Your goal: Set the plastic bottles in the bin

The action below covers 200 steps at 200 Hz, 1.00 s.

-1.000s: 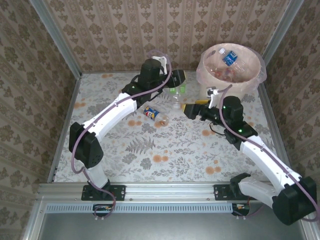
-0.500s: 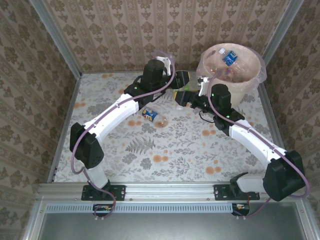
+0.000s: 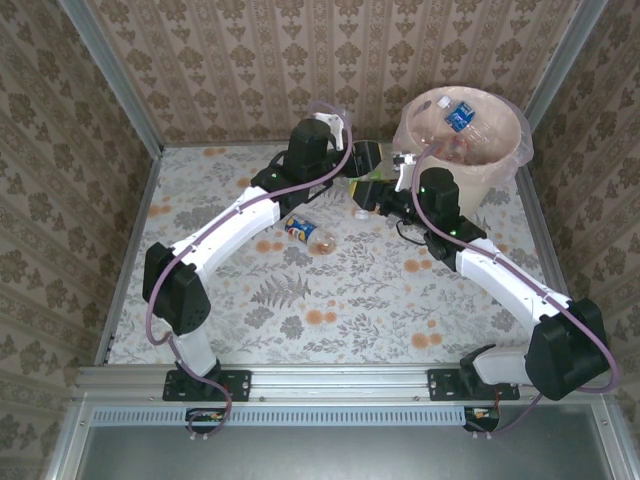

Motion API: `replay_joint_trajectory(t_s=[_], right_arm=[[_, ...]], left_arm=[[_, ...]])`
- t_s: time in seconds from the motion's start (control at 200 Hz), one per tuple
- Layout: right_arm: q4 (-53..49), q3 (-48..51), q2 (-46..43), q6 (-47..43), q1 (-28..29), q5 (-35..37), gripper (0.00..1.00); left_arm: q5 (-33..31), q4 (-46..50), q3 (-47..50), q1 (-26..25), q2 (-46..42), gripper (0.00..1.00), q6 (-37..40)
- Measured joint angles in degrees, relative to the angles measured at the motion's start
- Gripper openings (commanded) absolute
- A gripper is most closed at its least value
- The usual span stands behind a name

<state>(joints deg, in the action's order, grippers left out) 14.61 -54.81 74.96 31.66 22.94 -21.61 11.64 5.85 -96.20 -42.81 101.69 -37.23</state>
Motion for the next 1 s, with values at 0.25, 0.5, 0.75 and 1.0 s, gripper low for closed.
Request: replay_joint_trajectory(t_s=[0.25,0.5,0.75,1.0], right_arm=[[-1.3,0.0,-0.4,-3.2,0.0,0.4,0.49],[-4.2,0.0,-1.4,-4.9,-0.1,0.8,0.48],[-7.9,-0.8,-1.5,-5.8,-3.1,0.5,0.47],[-14.1,-7.4,-1.7,-7.3,-8.0,-0.1,0.47]], left_arm=[[2.4,0.1,-0.2,0.9,-0.3,1.00,-1.8],[3.1,-1.7,4.3,1.4,-5.9,1.00,-1.6],[-6.5,-3.2,15.5,3.5,-17.9,1.00,-1.2],[-14.5,-1.0,26.5,10.6,-25.0,1.00,-6.8]])
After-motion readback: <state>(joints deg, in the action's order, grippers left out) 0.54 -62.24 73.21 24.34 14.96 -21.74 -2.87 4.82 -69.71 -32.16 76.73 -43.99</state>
